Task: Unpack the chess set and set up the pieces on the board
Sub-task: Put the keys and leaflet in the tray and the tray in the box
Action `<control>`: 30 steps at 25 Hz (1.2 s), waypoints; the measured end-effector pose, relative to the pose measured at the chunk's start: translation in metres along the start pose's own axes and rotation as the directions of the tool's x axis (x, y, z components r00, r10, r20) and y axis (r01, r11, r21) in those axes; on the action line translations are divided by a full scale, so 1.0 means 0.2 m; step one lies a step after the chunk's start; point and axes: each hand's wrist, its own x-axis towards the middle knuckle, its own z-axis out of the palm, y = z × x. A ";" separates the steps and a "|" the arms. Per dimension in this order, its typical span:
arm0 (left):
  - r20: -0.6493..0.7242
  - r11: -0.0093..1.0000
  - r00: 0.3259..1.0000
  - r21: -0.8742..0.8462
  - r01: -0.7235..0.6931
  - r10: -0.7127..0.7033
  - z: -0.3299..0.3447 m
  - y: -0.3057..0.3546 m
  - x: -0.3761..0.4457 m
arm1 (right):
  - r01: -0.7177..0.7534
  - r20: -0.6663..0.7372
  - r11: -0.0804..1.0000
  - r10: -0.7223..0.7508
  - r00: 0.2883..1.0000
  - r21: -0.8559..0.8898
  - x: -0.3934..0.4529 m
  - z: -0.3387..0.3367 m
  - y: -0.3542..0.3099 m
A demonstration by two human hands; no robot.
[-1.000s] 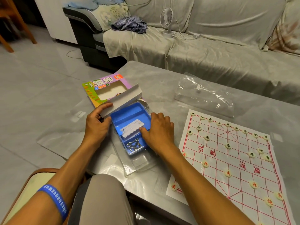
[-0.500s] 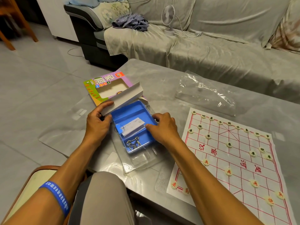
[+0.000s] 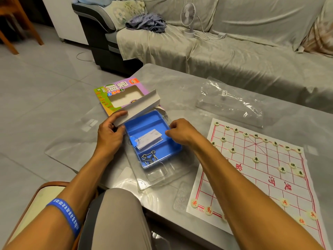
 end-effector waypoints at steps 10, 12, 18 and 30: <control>-0.026 1.000 1.000 -0.016 0.013 -0.014 0.00 -0.02 0.01 | -0.062 -0.002 0.864 0.072 0.997 0.499 -0.09 -0.04 -0.04; -0.029 1.000 1.000 0.021 -0.006 0.007 0.01 -0.01 0.01 | -0.061 -0.035 0.773 0.107 0.994 0.632 -0.11 -0.11 -0.04; -0.039 0.998 0.999 0.070 -0.012 0.014 0.00 -0.04 0.02 | 0.089 -0.141 0.906 -0.032 0.989 0.413 -0.14 -0.37 -0.08; -0.015 0.997 1.000 0.078 -0.022 0.023 -0.01 -0.04 0.02 | 0.059 -0.271 0.861 -0.223 0.937 -0.505 -0.10 0.04 -0.09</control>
